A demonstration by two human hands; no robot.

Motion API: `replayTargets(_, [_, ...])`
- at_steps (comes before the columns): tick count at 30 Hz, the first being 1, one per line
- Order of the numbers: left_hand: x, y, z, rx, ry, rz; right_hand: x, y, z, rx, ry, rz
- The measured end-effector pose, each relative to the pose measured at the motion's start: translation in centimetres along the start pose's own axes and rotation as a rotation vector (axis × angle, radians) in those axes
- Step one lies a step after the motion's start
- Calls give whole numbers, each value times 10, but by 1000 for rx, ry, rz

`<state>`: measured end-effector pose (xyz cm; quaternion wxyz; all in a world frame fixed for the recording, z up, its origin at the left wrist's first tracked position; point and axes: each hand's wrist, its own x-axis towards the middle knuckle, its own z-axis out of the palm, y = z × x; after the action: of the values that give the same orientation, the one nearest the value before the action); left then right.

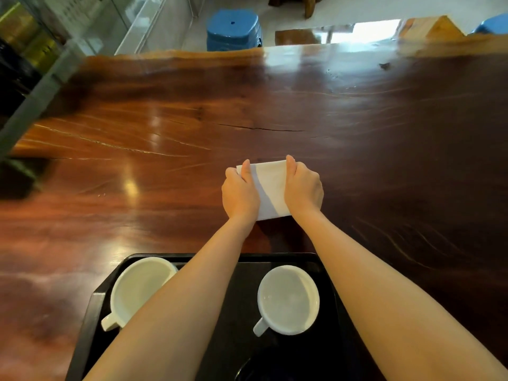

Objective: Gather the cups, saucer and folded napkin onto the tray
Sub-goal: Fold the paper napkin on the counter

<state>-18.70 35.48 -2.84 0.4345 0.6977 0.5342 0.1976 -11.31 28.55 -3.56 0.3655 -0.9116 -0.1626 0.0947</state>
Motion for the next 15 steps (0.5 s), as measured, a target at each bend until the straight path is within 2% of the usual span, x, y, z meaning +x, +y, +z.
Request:
replayTargets(7, [-17, 17, -44, -38, -22, 61, -34, -38, -30, -7, 25, -28])
replayTargets(15, [-50, 4, -131, -93, -113, 97, -124, -92, -44, -40, 83, 14])
